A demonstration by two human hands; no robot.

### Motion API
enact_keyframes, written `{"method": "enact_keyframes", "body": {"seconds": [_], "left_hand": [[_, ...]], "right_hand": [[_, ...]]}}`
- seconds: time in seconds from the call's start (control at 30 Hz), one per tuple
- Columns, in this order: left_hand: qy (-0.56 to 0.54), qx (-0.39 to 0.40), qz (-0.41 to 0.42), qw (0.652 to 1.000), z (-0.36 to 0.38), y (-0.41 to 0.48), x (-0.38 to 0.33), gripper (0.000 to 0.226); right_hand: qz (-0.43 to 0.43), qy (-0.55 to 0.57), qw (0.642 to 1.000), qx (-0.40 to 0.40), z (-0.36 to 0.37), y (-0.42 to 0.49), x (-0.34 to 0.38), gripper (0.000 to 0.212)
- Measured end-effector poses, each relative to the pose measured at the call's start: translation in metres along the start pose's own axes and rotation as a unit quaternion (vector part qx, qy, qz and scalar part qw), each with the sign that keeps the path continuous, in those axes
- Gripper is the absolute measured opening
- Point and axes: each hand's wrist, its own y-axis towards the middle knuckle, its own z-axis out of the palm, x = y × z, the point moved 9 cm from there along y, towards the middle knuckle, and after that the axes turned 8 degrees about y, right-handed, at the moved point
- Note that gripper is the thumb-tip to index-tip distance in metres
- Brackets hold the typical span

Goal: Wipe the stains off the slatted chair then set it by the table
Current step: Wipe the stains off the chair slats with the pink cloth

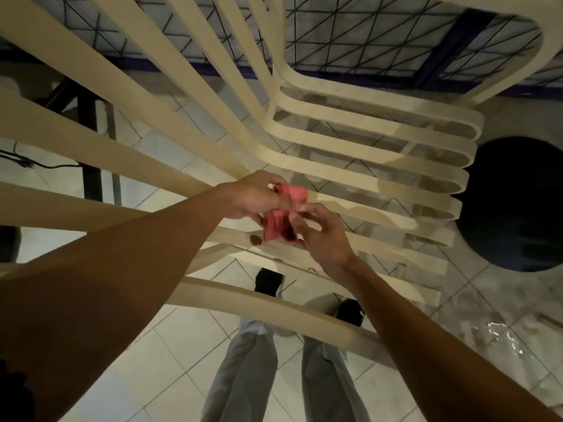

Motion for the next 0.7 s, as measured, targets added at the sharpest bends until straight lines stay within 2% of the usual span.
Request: {"method": "enact_keyframes", "body": {"seconds": [0.07, 0.13, 0.2, 0.27, 0.33, 0.43, 0.47, 0.53, 0.7], "left_hand": [[0.073, -0.062, 0.001, 0.995, -0.014, 0.002, 0.005, 0.028], [0.222, -0.069, 0.002, 0.973, -0.018, 0.000, 0.005, 0.021], [0.361, -0.057, -0.008, 0.931, -0.015, -0.005, 0.004, 0.010], [0.449, -0.064, -0.018, 0.891, -0.008, -0.009, 0.003, 0.012], [0.473, -0.079, -0.052, 0.876, -0.003, -0.011, 0.012, 0.017], [0.469, -0.085, -0.099, 0.873, 0.006, 0.004, 0.036, 0.023], [0.468, -0.091, -0.110, 0.872, 0.007, 0.007, 0.039, 0.028], [0.467, -0.100, -0.127, 0.869, 0.010, 0.013, 0.042, 0.035], [0.429, -0.093, -0.165, 0.883, 0.021, 0.023, 0.048, 0.038]], "right_hand": [[-0.029, -0.064, 0.997, 0.025, -0.001, -0.001, 0.002, 0.016], [-0.058, -0.235, 0.970, 0.008, -0.019, -0.003, 0.006, 0.027], [-0.089, -0.428, 0.899, -0.014, -0.040, -0.001, 0.012, 0.030], [-0.072, -0.556, 0.828, -0.005, -0.055, 0.001, 0.005, 0.047], [-0.051, -0.622, 0.781, 0.016, -0.057, -0.001, -0.004, 0.066], [-0.037, -0.687, 0.725, 0.022, -0.055, -0.002, -0.013, 0.089], [-0.027, -0.699, 0.714, 0.017, -0.058, 0.001, -0.013, 0.097], [0.000, -0.700, 0.714, 0.013, -0.064, 0.006, -0.012, 0.109], [0.014, -0.685, 0.728, 0.025, -0.065, 0.007, -0.017, 0.110]]}}
